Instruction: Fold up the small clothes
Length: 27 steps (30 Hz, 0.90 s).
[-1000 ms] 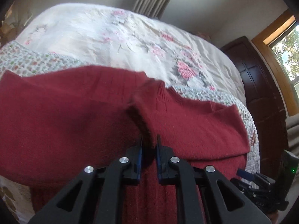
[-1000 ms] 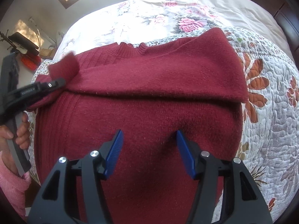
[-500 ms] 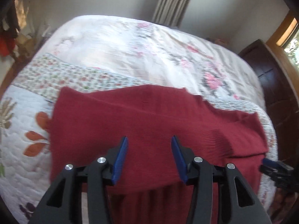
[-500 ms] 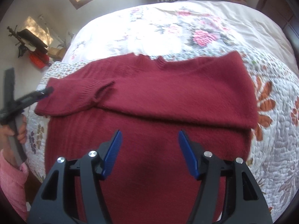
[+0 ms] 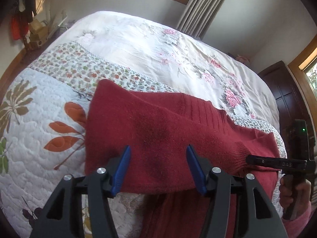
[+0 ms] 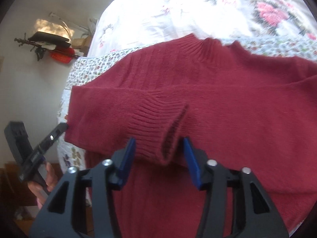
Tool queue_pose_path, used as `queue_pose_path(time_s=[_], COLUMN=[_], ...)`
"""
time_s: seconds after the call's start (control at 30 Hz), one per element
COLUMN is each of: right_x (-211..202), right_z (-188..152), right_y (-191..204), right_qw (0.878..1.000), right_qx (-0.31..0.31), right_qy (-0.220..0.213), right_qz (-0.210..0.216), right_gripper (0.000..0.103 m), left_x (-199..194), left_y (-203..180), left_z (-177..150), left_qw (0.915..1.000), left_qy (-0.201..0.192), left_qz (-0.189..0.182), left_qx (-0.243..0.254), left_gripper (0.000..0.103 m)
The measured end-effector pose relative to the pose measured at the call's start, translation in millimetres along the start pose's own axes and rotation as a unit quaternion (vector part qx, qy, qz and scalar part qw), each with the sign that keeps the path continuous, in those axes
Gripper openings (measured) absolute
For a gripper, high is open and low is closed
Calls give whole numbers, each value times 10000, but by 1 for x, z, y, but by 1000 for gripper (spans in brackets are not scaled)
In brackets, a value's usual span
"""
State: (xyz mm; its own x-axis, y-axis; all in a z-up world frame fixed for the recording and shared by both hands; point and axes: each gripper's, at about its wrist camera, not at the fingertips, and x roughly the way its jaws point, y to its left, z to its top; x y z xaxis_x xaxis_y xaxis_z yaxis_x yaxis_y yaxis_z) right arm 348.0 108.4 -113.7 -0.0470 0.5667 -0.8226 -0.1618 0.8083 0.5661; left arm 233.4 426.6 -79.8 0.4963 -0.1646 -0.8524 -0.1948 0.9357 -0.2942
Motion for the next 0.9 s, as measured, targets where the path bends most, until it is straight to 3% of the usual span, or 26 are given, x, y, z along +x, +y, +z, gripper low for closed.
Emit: queue_pose_path(time_s=[0.03,0.1,0.33,0.6,0.67,0.77,0.9], right_x=[2,1,-63,-138,-146,-141,-109], right_z=[2,1,-7,-25,-30,-34,-37], right_y=[3,6,-3,-59,-81,-106,-131], right_qw=[9999,9998,9958,9862,9844,9812,9847], right_qx=[-26,-46,-205,105,336,502,612], right_qy=[-2,-53,-781,-1614,-1668,-1644,-1218], right_qz=[105,194,423,-363,-438,-872,-1083], right_gripper=[26,9,8,8,8,8,14], left_x=[-3,-7,-6,19,27,41,70], left_y=[1,3,9,-25,-34,-46,-52], left_z=[-1,-3,2,3,4,3,-1], left_qw=[10000,10000,9997,9985,9977,9956,9901], left_qy=[-38,-46,-78,19,65,159,460], left_qz=[43,71,206,485,573,766,1145], left_qx=[12,30,-109,263,349,522,670], left_gripper=[61,61,62,62,62,62,62])
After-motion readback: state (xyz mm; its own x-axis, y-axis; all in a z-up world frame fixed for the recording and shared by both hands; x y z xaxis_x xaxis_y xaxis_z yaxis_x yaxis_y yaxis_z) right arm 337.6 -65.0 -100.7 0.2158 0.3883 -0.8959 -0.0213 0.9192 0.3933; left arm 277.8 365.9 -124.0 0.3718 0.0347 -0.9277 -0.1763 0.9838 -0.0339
